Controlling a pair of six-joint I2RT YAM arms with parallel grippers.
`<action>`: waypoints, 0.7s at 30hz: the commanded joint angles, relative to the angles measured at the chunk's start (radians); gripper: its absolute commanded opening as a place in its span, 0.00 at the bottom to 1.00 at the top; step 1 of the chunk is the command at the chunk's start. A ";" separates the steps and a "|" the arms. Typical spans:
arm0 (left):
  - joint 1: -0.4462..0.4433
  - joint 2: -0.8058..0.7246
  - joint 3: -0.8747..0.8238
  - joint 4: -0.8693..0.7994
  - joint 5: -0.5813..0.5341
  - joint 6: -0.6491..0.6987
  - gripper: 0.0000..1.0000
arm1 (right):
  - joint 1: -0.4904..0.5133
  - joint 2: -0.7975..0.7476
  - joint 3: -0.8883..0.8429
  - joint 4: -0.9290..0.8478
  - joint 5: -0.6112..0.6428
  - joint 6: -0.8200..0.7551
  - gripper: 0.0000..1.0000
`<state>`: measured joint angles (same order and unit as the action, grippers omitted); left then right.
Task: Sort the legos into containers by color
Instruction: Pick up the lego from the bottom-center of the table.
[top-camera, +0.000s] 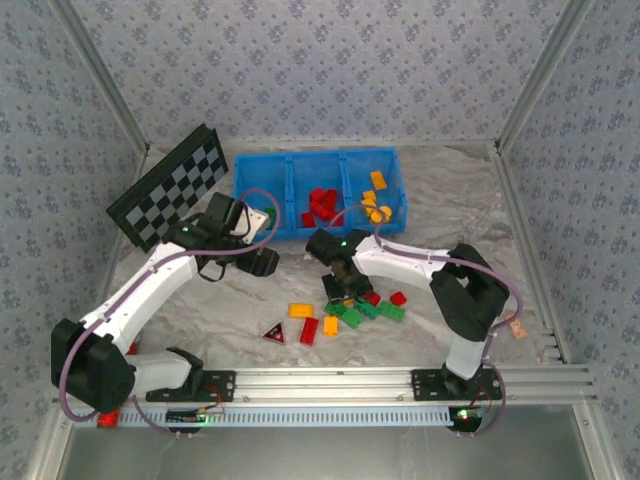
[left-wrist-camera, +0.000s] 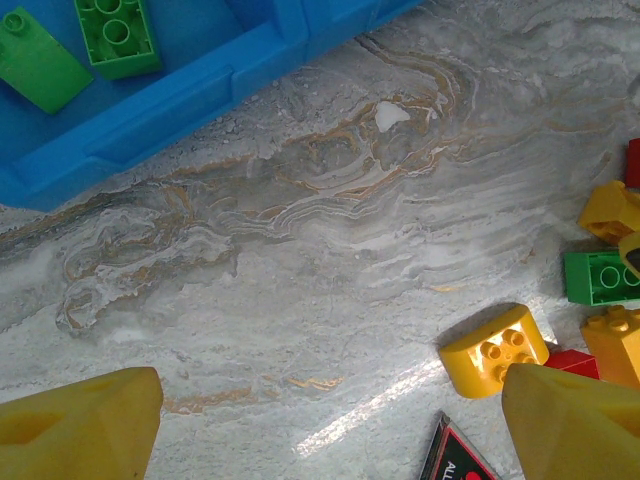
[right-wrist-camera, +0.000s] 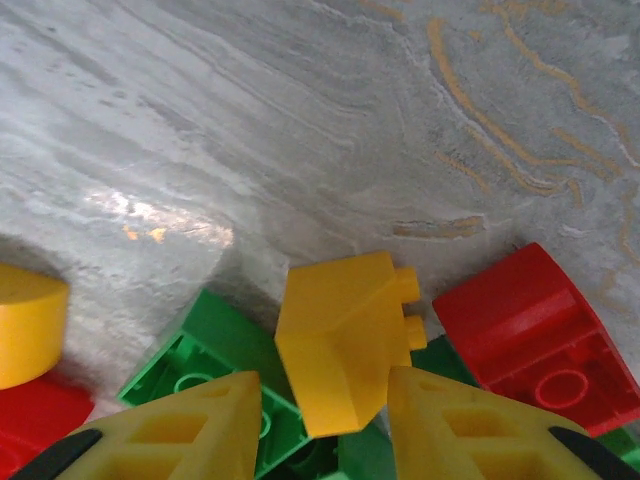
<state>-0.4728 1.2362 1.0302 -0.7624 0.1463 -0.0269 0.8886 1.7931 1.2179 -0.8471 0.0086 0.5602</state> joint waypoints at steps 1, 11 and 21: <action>0.005 -0.002 0.002 -0.008 0.009 -0.001 0.88 | -0.003 0.027 0.012 -0.022 0.034 -0.009 0.38; 0.005 0.014 0.009 -0.006 0.012 -0.002 0.88 | -0.016 0.068 0.009 -0.031 0.055 -0.033 0.28; 0.005 0.039 0.041 -0.017 0.011 0.006 0.88 | -0.085 0.021 0.092 -0.095 0.064 -0.104 0.20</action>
<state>-0.4728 1.2663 1.0332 -0.7631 0.1459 -0.0269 0.8410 1.8225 1.2663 -0.8925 0.0387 0.4973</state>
